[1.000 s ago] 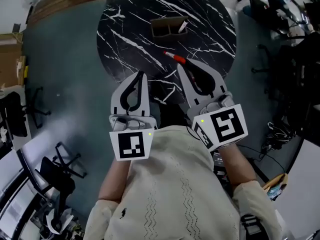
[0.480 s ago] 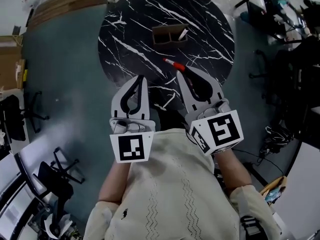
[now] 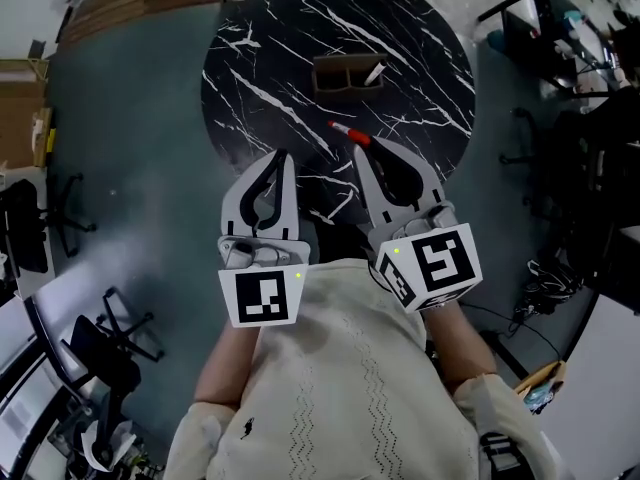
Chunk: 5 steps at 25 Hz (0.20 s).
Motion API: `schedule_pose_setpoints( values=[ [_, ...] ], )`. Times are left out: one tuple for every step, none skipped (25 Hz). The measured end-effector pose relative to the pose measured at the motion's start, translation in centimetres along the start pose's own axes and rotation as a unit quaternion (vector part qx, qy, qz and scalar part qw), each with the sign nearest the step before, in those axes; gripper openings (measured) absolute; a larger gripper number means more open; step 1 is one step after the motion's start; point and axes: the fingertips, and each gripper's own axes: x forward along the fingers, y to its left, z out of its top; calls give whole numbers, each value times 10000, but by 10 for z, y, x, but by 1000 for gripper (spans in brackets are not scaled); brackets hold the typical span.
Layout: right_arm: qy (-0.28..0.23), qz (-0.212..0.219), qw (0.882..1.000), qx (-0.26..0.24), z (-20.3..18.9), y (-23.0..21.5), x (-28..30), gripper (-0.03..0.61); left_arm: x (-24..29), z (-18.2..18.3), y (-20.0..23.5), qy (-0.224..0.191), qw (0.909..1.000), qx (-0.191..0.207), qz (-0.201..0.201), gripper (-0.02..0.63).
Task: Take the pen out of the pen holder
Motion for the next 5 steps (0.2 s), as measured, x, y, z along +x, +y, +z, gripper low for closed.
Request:
schedule_pose_setpoints(
  values=[
    [5,11,10000,8,-1,0,0,52,0,0,0,-3,10000,5,12,9],
    [13,18,10000,12,-2,0,1,52,-1,-1,0,-4,10000,11,17,9],
    [25,24,10000,14,-3,0,1,52,-1,-1,0,-1,10000,17,17,11],
    [40,28,10000,16,-4,0,1,52,-1,-2,0,6,10000,22,14,9],
    [55,33,10000,19,-6,0,0,52,-1,-3,-1,14,10000,28,11,9]
  ],
)
